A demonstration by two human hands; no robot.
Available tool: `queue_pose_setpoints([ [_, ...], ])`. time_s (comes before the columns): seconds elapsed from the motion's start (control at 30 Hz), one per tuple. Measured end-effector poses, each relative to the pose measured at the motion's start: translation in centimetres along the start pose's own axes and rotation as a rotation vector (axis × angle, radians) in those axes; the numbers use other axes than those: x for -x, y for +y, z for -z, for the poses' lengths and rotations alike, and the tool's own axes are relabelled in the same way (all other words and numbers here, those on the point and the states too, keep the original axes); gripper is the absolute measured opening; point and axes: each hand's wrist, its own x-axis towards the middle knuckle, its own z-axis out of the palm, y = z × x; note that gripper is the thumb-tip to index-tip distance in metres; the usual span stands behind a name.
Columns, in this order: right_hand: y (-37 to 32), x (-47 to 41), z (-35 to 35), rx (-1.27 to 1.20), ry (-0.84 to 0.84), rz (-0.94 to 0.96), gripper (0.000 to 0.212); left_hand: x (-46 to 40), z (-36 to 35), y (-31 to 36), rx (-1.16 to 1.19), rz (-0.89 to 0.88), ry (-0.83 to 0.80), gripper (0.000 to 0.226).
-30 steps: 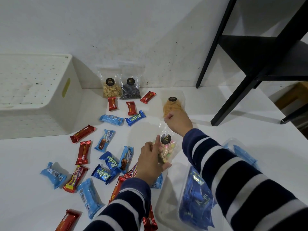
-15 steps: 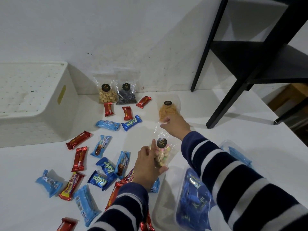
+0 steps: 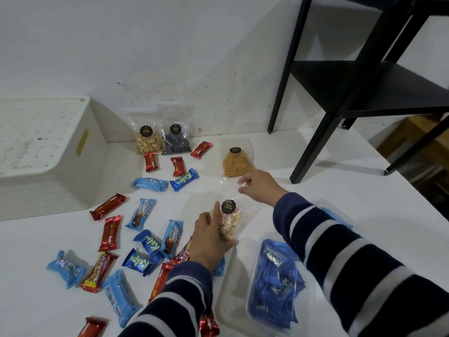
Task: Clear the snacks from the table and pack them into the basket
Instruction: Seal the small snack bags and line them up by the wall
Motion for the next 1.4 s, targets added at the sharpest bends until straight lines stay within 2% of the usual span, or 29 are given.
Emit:
queue_pose_setpoints([
  [0.1, 0.6, 0.4, 0.4, 0.074, -0.016, -0.01, 0.034, 0.1, 0.0, 0.2, 0.012, 0.007, -0.003, 0.112],
  [0.33, 1.2, 0.8, -0.7, -0.054, 0.126, -0.084, 0.032, 0.2, 0.0, 0.4, 0.016, 0.026, -0.012, 0.111],
  [0.43, 1.6, 0.9, -0.7, -0.079, 0.127, -0.057, 0.032, 0.2, -0.1, 0.5, 0.062, 0.039, -0.014, 0.109],
  [0.5, 1.7, 1.1, -0.6, -0.095, 0.105, -0.022, 0.033, 0.0, 0.2, 1.0, 0.147, 0.046, 0.059, 0.091],
  [0.6, 1.5, 1.6, -0.6, -0.197, 0.087, 0.024, 0.031, -1.3, 1.5, 2.6, 0.388, 0.109, 0.203, 0.039],
  [0.63, 1.4, 1.8, -0.5, -0.233, 0.087, 0.037, 0.031, -2.0, 2.2, 3.2, 0.469, 0.131, 0.226, 0.032],
  [0.73, 1.1, 2.2, -0.7, -0.297, 0.072, 0.07, 0.027, -3.4, 3.4, 4.5, 0.661, 0.185, 0.281, 0.039],
  [0.9, 0.9, 2.7, -1.3, -0.347, 0.067, 0.077, 0.016, -3.6, 3.2, 4.8, 0.855, 0.275, 0.283, 0.029],
  [1.03, 0.7, 2.5, -1.3, -0.342, 0.129, 0.029, 0.016, -3.5, 3.2, 4.8, 0.828, 0.234, 0.264, 0.027],
  [1.23, -0.2, 2.0, -1.7, -0.166, 0.139, -0.103, 0.021, -3.0, 3.8, 5.3, 0.844, 0.188, 0.239, 0.018],
  [1.4, -0.5, 1.6, -2.0, -0.189, 0.157, -0.109, 0.019, -2.9, 3.9, 5.1, 0.819, 0.141, 0.248, 0.009],
])
